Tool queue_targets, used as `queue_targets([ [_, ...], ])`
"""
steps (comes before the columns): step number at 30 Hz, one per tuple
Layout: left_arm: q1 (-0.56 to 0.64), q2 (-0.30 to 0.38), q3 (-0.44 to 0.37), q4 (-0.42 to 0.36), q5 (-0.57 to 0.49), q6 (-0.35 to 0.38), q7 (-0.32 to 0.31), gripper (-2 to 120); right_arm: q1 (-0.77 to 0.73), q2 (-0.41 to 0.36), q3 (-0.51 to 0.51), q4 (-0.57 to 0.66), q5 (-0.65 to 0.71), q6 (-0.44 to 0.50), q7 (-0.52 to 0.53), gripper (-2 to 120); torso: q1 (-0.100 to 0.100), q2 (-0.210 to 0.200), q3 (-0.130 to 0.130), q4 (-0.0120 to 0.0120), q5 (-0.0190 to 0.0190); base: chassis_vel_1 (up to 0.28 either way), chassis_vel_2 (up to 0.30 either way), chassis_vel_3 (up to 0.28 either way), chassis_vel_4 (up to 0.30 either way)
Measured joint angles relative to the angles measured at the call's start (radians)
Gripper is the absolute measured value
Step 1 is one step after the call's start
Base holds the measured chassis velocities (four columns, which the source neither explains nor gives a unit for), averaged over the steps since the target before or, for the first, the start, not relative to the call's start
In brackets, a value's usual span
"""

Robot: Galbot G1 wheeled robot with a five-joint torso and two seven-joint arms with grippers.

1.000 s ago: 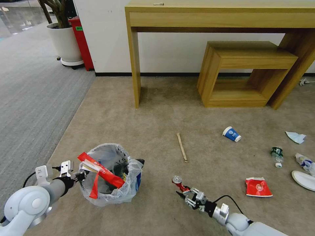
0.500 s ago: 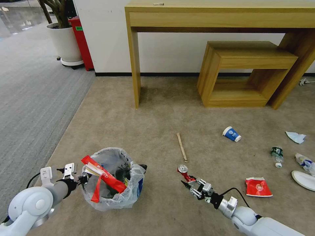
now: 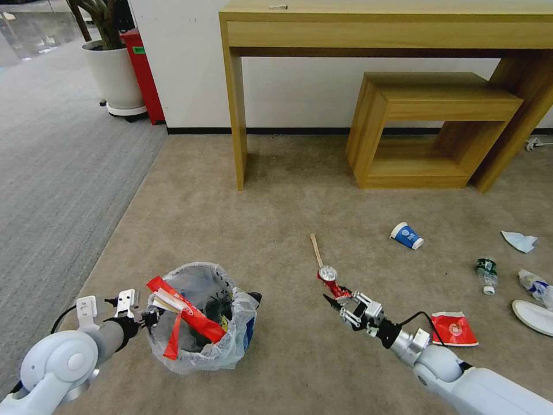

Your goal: Pick up the trash bin and place the garbage on the floor into it.

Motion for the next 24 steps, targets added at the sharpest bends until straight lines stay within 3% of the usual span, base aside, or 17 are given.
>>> queue_targets([
  [10,0.005,0.001,0.004,-0.010,0.001,0.000,0.000,0,0.039,-0.040,-0.014,0.095,0.013,-0.025,0.027,35,0.000,0.000,0.000,0.0000,0.0000,0.000,0.000,0.000,0.000],
  [16,0.010,0.012,0.004,-0.018,0.001,0.000,-0.001,0,0.130,-0.069,-0.073,0.184,0.040,-0.046,0.043,35,0.000,0.000,0.000,0.0001,-0.0003,0.000,0.000,0.000,0.000],
  [24,0.005,0.008,0.018,-0.023,0.003,0.002,-0.003,0,0.226,-0.036,-0.129,0.239,0.065,-0.065,0.051,35,0.000,0.000,0.000,0.0001,-0.0001,0.000,0.000,0.000,0.000],
])
